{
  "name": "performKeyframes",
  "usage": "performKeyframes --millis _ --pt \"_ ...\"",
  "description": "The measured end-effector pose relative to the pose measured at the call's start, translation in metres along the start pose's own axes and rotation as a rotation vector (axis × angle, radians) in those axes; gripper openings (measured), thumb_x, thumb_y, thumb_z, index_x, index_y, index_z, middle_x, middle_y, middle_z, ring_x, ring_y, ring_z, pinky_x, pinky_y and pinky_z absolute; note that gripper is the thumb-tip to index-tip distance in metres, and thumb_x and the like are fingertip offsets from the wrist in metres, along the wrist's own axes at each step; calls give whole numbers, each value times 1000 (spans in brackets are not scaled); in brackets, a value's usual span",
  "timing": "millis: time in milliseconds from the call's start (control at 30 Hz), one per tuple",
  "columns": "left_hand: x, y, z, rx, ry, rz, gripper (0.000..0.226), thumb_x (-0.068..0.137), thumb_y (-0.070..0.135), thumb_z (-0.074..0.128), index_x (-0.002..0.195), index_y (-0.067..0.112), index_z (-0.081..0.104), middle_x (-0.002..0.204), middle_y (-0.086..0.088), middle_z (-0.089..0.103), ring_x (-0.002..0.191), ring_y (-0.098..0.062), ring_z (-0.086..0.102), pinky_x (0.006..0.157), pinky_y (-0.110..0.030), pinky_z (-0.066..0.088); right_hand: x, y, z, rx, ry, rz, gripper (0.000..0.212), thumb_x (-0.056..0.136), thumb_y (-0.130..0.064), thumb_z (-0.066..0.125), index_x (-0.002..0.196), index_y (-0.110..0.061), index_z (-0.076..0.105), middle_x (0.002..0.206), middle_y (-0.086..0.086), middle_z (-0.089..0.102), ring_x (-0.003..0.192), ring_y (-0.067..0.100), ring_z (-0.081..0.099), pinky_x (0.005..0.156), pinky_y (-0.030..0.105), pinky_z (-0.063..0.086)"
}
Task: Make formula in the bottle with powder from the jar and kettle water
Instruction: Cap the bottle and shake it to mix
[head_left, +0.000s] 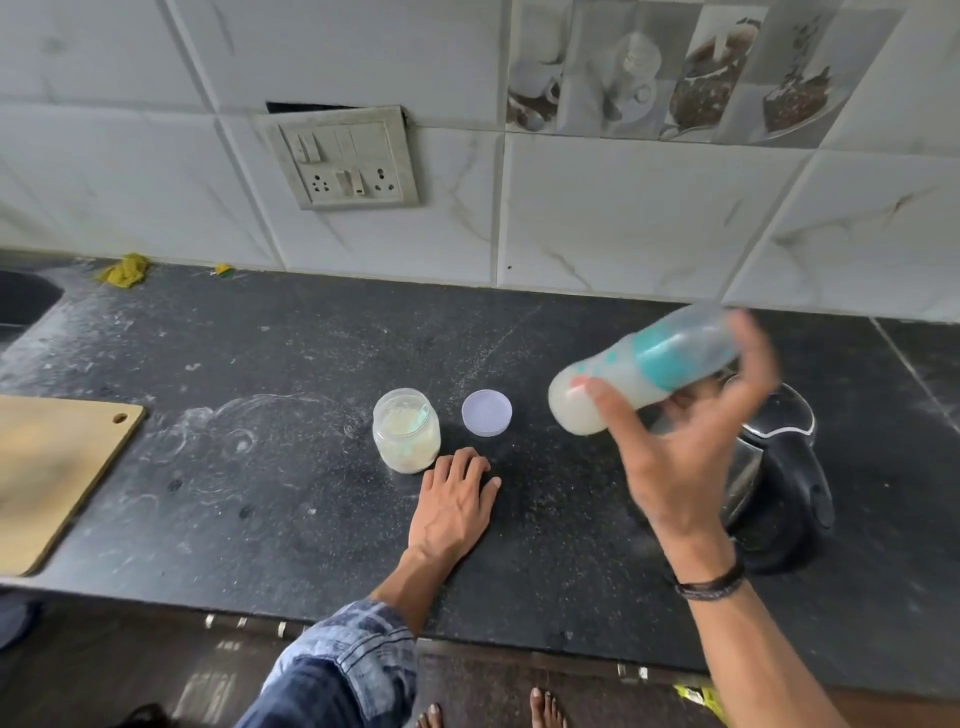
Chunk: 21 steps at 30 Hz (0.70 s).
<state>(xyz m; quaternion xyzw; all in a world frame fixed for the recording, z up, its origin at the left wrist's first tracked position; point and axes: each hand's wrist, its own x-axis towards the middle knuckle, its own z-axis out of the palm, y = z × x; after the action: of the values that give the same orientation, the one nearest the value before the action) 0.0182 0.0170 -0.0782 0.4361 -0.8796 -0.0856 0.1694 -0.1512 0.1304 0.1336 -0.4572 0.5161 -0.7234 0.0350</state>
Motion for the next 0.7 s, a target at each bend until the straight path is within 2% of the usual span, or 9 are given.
performKeyframes --millis 67,200,300,367,433,500,567,633,700 --pt "0 0 -1 -1 -12 -3 30 106 46 44 118 23 57 125 5 54 103 -21 50 89 -38 44 3 2 2 14 50 -72 103 82 -18 94 155 -45 26 152 -12 48 125 29 65 94 46 61" --pt "-2 -1 -1 -10 -23 -3 31 106 47 42 120 23 57 127 5 53 105 -20 50 91 -37 43 -3 6 3 -187 -121 129 101 79 -19 95 143 -62 30 136 -15 57 111 15 70 87 49 63" --pt "0 0 -2 -4 -15 -6 31 106 47 43 119 22 57 127 4 54 105 -21 50 91 -37 43 3 3 1 -26 31 -58 100 82 -20 94 153 -43 28 148 -15 50 122 26 67 91 43 63" --pt "-1 0 -2 -6 -26 -6 31 106 47 43 120 22 57 128 4 54 106 -21 50 92 -38 43 5 7 4 -40 38 -107 98 84 -22 92 155 -36 26 150 -24 44 126 22 64 94 42 62" --pt "-2 -1 -1 -1 -28 -10 31 106 47 43 120 22 57 129 4 53 107 -21 50 92 -37 43 1 11 8 -179 -85 43 98 81 -25 93 154 -38 29 138 -35 50 115 9 67 89 47 63" --pt "-2 -1 -1 -15 -17 -6 31 106 47 43 120 23 57 129 4 53 107 -21 51 92 -37 43 -3 12 4 -238 -154 112 98 78 -25 95 151 -44 32 134 -31 55 110 10 70 86 48 63" --pt "-1 -1 0 -14 -14 -7 31 106 47 43 119 23 57 128 4 53 107 -21 51 91 -37 44 1 6 2 -71 -32 -4 99 80 -22 95 153 -41 31 143 -18 53 119 22 68 89 45 64" --pt "0 0 -1 -12 -18 -6 31 106 47 43 119 23 57 129 4 53 107 -22 50 91 -38 44 5 7 4 -10 45 -110 99 84 -20 92 155 -39 26 151 -20 46 127 25 64 94 40 62" --pt "-2 -1 0 -12 -20 -9 31 106 47 44 119 22 57 129 4 54 107 -22 50 91 -38 43 4 9 10 -88 -16 -7 96 84 -22 92 152 -44 27 144 -30 48 121 16 66 92 42 63"
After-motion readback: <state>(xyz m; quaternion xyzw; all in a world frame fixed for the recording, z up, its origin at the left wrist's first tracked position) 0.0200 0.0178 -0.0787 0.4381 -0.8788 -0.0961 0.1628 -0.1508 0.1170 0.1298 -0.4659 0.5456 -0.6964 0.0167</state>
